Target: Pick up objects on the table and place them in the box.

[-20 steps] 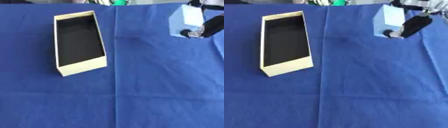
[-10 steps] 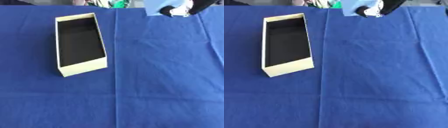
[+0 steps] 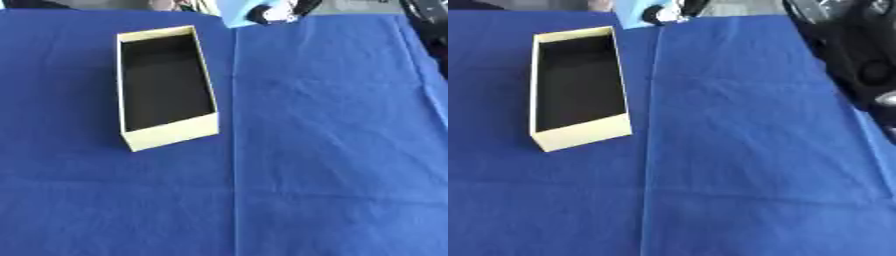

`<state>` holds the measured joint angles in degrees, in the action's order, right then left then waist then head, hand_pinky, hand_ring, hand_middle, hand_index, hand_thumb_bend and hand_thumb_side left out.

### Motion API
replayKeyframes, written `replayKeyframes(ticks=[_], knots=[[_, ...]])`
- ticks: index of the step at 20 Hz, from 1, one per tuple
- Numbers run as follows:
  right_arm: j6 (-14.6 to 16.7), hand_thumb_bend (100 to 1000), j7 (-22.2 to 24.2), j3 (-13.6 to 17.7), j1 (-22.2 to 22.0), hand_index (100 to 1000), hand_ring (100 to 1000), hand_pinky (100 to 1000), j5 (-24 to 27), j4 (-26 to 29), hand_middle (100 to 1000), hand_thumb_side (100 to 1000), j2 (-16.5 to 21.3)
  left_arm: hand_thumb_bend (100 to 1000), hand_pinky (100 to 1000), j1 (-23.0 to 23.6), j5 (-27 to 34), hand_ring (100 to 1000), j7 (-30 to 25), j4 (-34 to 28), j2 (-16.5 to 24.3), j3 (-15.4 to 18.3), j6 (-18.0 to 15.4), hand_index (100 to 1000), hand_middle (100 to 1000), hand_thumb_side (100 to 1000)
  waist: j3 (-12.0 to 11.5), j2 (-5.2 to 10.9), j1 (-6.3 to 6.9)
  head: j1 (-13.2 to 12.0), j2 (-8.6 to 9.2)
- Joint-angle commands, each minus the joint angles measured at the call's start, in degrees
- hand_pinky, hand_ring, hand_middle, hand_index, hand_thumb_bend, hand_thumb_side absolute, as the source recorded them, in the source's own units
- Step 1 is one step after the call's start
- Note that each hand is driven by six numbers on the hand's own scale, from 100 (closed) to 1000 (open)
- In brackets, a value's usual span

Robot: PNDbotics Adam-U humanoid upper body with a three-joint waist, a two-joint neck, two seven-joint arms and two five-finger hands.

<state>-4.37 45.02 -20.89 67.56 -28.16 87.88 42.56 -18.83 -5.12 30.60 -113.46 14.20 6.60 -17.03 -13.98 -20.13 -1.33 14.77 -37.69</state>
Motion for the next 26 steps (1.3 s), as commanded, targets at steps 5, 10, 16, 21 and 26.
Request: replayKeyframes(ticks=[5,10,16,21,26], knots=[[-0.2,100,-2.2,-0.9,3.4,538,643,632,-3.5,-7.8,457,264,-6.0,100,489,-0.9,0.6,732,-0.7,-1.1,0.8,-0.3,0.0,735,621,688,-0.5,1.93,-0.93,3.0,-0.05],[-0.8,100,-3.6,-1.2,4.7,536,642,640,-4.4,-11.7,450,260,-10.1,100,489,-1.2,0.9,732,-1.0,-1.1,0.5,-0.5,0.0,735,621,688,-1.3,1.85,-1.10,4.4,0.50],[-1.5,100,-5.3,-1.4,5.5,536,642,641,-5.8,-15.0,448,261,-13.6,100,490,-1.4,1.1,732,-1.2,-1.1,0.3,-0.6,0.0,735,621,688,-2.0,1.79,-1.26,5.1,0.77],[-1.5,100,-5.7,-1.9,5.3,543,644,645,-7.4,-17.3,452,264,-16.0,100,489,-1.5,1.2,732,-1.4,-1.1,0.1,-0.7,0.0,734,621,688,-2.3,1.60,-1.18,5.6,0.69],[-1.6,100,-6.3,-2.4,4.1,553,638,636,-11.8,-19.8,450,275,-17.3,100,490,-1.4,1.3,733,-1.5,-1.1,-0.1,-0.7,0.0,734,621,689,-2.6,1.30,-1.01,5.9,0.76]])
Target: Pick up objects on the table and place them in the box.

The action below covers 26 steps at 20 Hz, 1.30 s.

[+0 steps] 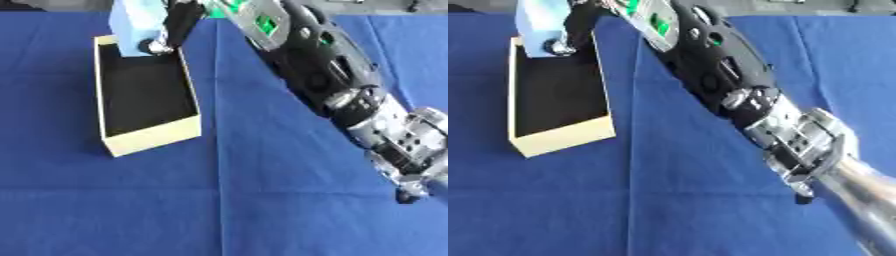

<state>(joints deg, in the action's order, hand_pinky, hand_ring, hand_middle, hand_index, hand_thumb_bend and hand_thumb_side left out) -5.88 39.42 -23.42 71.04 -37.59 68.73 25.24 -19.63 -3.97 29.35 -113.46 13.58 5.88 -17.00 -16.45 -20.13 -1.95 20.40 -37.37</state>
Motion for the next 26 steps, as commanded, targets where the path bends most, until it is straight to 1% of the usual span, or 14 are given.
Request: replayKeyframes(ticks=[1,7,10,11,12,13,14,15,16,17,18,20,22,26], knots=[[-0.1,100,-0.8,0.1,0.3,559,640,638,-3.2,-1.1,452,279,-0.1,100,490,-0.6,0.2,733,-0.2,-1.1,0.4,0.1,0.0,734,621,689,-0.1,1.25,-0.35,0.2,0.40],[1.0,100,0.7,-0.5,-0.3,596,654,646,-5.3,-2.5,469,313,-1.0,100,490,-0.6,0.2,733,-0.3,-1.1,0.3,0.1,0.0,733,620,689,-0.2,1.07,-0.35,0.2,0.03],[2.6,100,4.3,-1.0,-0.6,798,756,706,-5.9,-3.0,610,518,-1.4,100,490,-0.6,0.2,733,-0.3,-1.1,0.3,0.1,0.0,733,619,690,-0.3,1.02,-0.36,0.2,-0.10],[3.2,100,5.5,-1.0,-0.6,818,768,715,-6.0,-3.0,627,531,-1.4,100,490,-0.5,0.2,733,-0.3,-1.1,0.2,0.1,0.0,733,619,690,-0.3,1.01,-0.39,0.2,-0.16],[3.8,100,6.5,-0.9,-0.6,882,818,747,-6.0,-2.8,722,575,-1.5,100,490,-0.5,0.2,733,-0.3,-1.1,0.2,0.1,0.0,733,619,690,-0.3,1.01,-0.43,0.1,-0.18],[4.4,100,7.4,-0.9,-0.6,910,842,762,-6.2,-2.7,765,606,-1.5,100,490,-0.6,0.2,734,-0.3,-1.1,0.2,0.1,0.0,733,619,690,-0.3,1.00,-0.48,0.1,-0.20],[4.8,100,8.0,-0.9,-0.6,971,913,805,-6.7,-2.6,847,686,-1.5,100,490,-0.6,0.2,734,-0.4,-1.1,0.2,0.1,0.0,733,619,690,-0.4,1.00,-0.51,0.1,-0.21],[5.2,100,8.2,-0.8,-0.6,983,928,813,-7.6,-2.5,867,716,-1.6,100,490,-0.6,0.2,734,-0.4,-1.1,0.2,0.1,0.0,733,619,690,-0.4,0.99,-0.53,0.1,-0.21],[5.4,100,8.3,-0.8,-0.6,1000,972,838,-8.6,-2.5,937,751,-1.6,100,490,-0.6,0.2,734,-0.4,-1.1,0.2,0.1,0.0,733,619,690,-0.4,0.98,-0.55,0.1,-0.23],[5.6,132,8.3,-0.8,-0.7,1000,990,849,-9.8,-2.6,964,767,-1.6,100,490,-0.6,0.2,734,-0.4,-1.1,0.1,0.1,0.0,733,619,690,-0.4,0.97,-0.57,0.1,-0.25],[5.9,280,8.5,-0.8,-0.8,1000,1000,865,-11.1,-2.9,999,763,-1.7,100,490,-0.6,0.2,734,-0.4,-1.1,0.1,0.1,0.1,733,619,690,-0.5,0.96,-0.57,0.1,-0.26],[6.6,395,8.7,-0.7,-0.9,1000,1000,888,-13.4,-3.3,1000,735,-1.9,100,490,-0.6,0.3,733,-0.4,-1.1,0.1,0.1,0.0,733,619,690,-0.5,0.95,-0.59,0.1,-0.33],[7.6,450,9.2,-0.7,-1.1,1000,1000,903,-15.1,-3.7,1000,725,-2.1,100,490,-0.6,0.3,734,-0.4,-1.1,0.1,0.1,0.0,733,619,690,-0.5,0.95,-0.59,0.1,-0.35],[9.0,507,10.6,-0.3,-1.2,1000,1000,929,-16.1,-4.3,1000,718,-2.4,100,491,-0.6,0.3,734,-0.4,-1.1,0.0,0.1,0.1,734,618,689,-0.5,0.97,-0.54,0.1,-0.41]])
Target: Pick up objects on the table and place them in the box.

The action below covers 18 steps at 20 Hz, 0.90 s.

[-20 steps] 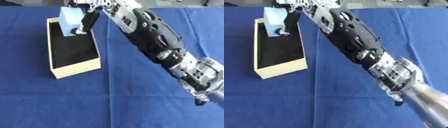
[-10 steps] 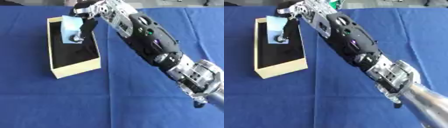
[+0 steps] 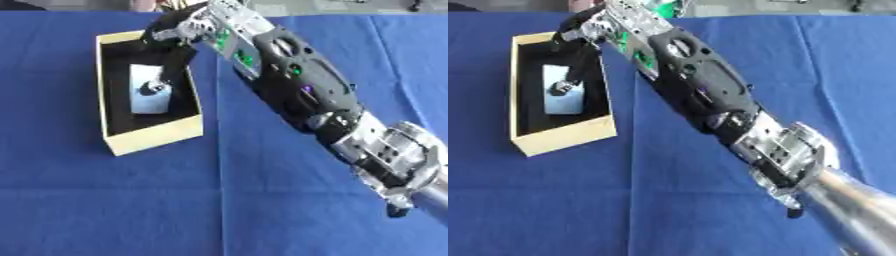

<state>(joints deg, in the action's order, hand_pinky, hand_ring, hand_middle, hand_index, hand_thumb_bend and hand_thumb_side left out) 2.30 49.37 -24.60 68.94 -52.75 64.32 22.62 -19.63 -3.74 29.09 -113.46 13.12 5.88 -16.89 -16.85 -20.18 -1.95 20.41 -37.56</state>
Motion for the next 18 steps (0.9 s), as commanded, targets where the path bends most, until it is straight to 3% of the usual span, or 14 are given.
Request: replayKeyframes(ticks=[1,6,11,14,18], knots=[[1.0,511,0.9,1.0,0.9,1000,1000,930,-1.0,0.1,1000,715,0.2,100,491,-0.6,0.1,734,-0.1,-1.1,0.5,0.1,-0.1,734,618,689,0.0,1.04,-0.52,0.1,-0.22],[1.0,497,0.5,1.5,0.9,1000,1000,932,0.2,0.8,1000,720,0.5,100,491,-0.5,0.1,734,-0.2,-1.1,0.5,0.1,0.0,733,618,690,0.1,1.08,-0.41,-0.1,-0.35],[-0.9,384,-3.0,2.5,1.4,1000,1000,901,4.0,5.8,1000,785,2.2,100,491,-0.3,0.1,734,-0.2,-1.1,0.5,0.2,0.0,733,618,691,0.5,1.20,-0.28,-0.5,-0.47],[-3.4,304,-6.0,3.6,1.5,1000,1000,878,8.3,12.1,1000,827,5.4,100,492,-0.1,-0.1,734,-0.1,-1.1,0.7,0.4,0.0,733,618,692,0.9,1.29,-0.25,-1.1,-0.60],[-8.0,208,-9.6,5.9,-0.3,996,974,837,14.5,22.7,959,853,12.7,100,492,0.1,-0.5,734,0.3,-1.1,1.0,0.7,0.0,733,618,691,1.9,1.36,-0.27,-2.5,-0.72]])
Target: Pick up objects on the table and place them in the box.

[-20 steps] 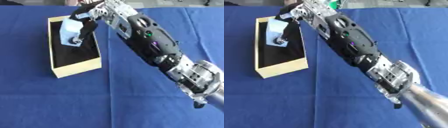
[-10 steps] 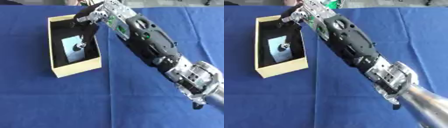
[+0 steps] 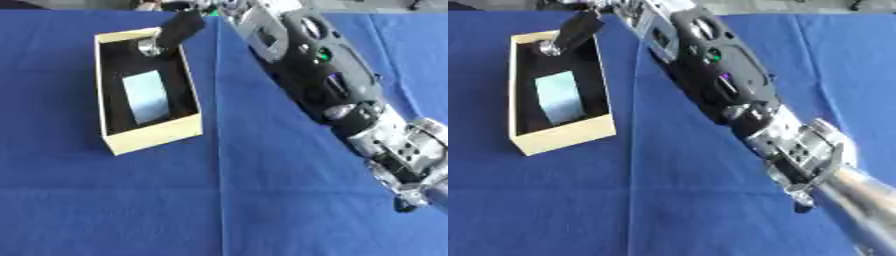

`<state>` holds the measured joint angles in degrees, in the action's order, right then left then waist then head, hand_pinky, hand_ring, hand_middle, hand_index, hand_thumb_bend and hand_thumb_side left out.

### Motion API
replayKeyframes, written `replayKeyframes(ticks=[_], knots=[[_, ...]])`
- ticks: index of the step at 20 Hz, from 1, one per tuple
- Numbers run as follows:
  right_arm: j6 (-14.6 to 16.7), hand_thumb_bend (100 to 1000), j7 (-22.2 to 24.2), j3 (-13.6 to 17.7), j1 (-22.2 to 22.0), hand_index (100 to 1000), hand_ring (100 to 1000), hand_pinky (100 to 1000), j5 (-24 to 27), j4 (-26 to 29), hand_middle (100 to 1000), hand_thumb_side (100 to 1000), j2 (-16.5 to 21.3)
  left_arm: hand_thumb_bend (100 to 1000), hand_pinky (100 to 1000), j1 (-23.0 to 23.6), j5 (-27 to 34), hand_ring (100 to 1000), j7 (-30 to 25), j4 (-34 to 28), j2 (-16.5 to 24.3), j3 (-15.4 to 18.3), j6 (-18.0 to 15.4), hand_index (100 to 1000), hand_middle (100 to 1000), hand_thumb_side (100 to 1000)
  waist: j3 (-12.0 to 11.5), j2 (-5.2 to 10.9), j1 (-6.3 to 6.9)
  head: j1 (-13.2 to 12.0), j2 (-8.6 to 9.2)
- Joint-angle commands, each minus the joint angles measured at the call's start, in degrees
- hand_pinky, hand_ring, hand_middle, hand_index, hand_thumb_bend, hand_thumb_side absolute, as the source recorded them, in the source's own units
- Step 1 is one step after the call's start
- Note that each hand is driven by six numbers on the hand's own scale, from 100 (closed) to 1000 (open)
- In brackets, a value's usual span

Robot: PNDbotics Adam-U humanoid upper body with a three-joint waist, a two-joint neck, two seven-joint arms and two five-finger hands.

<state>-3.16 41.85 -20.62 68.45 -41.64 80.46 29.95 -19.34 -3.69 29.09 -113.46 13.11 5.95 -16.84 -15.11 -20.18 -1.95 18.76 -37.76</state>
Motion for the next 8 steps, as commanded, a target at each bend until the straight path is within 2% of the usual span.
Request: replayKeyframes(ticks=[1,3,4,5,8], knots=[[-3.7,188,-2.9,2.3,-0.8,994,956,819,4.8,9.3,939,803,7.4,100,492,-0.1,-0.7,734,0.4,-1.1,1.1,0.8,0.0,733,618,692,0.5,1.37,-0.26,-1.3,-0.57],[-5.6,161,-3.9,3.2,-3.7,996,946,812,8.3,15.4,928,735,12.2,100,492,0.0,-0.9,734,0.6,-1.1,1.4,1.0,0.0,733,618,691,1.2,1.36,-0.23,-2.2,-0.62],[-6.4,161,-4.2,3.8,-5.4,996,946,812,10.1,18.6,928,735,14.4,100,492,0.0,-1.0,734,0.7,-1.1,1.4,1.0,0.0,733,618,691,1.4,1.34,-0.21,-2.4,-0.58],[-7.3,100,-4.6,4.8,-7.3,992,934,805,11.6,21.8,920,652,16.6,100,492,0.1,-1.1,734,0.8,-1.1,1.5,1.1,0.0,732,618,691,1.7,1.30,-0.12,-2.9,-0.54],[-9.9,100,-7.5,8.7,-13.9,984,915,792,16.3,31.3,900,618,22.5,100,492,0.1,-1.4,733,1.1,-1.1,1.7,1.3,0.0,733,617,690,2.2,1.14,0.25,-3.8,-0.46]])
